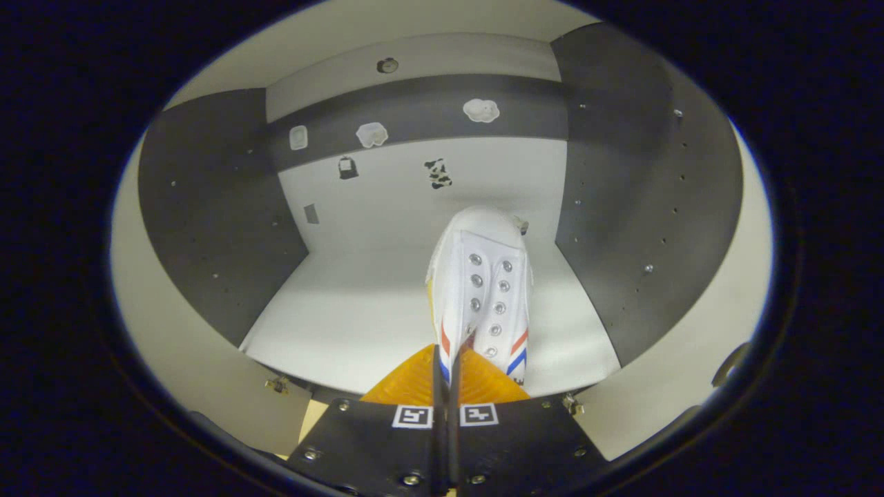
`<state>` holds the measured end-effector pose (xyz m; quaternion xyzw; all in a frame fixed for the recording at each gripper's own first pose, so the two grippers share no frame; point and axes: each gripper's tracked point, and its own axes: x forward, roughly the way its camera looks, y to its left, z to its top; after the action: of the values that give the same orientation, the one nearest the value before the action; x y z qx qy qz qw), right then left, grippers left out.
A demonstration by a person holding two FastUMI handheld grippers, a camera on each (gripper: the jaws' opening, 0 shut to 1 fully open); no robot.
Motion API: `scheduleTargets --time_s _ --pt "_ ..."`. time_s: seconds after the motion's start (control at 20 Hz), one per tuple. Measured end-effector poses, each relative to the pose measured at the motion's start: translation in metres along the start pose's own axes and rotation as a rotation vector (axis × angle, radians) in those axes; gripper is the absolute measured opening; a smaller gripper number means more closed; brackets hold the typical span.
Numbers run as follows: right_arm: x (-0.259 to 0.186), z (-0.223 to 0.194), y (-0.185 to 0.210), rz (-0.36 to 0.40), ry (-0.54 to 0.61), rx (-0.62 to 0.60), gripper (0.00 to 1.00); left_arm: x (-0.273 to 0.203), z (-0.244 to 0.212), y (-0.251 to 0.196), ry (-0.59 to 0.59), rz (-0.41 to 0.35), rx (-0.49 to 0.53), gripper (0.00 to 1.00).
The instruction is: Grab one shoe with the right hand and put it into the shoe cabinet, grab the other shoe with the left hand and put it into the shoe cabinet; then close the right door with the right hand and the left door with the left hand.
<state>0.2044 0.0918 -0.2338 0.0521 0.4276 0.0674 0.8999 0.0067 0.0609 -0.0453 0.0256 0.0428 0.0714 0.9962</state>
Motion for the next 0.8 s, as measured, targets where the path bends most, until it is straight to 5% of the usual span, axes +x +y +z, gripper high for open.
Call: scheduleTargets --time_s 0.65,0.8 --pt "0.064 -0.005 -0.001 -0.037 0.095 -0.033 0.03 0.012 -0.005 -0.012 0.032 -0.033 0.013 0.96" --pt "0.056 0.000 0.001 -0.030 0.067 -0.040 0.21 0.009 -0.010 -0.010 0.046 -0.033 0.013 0.96"
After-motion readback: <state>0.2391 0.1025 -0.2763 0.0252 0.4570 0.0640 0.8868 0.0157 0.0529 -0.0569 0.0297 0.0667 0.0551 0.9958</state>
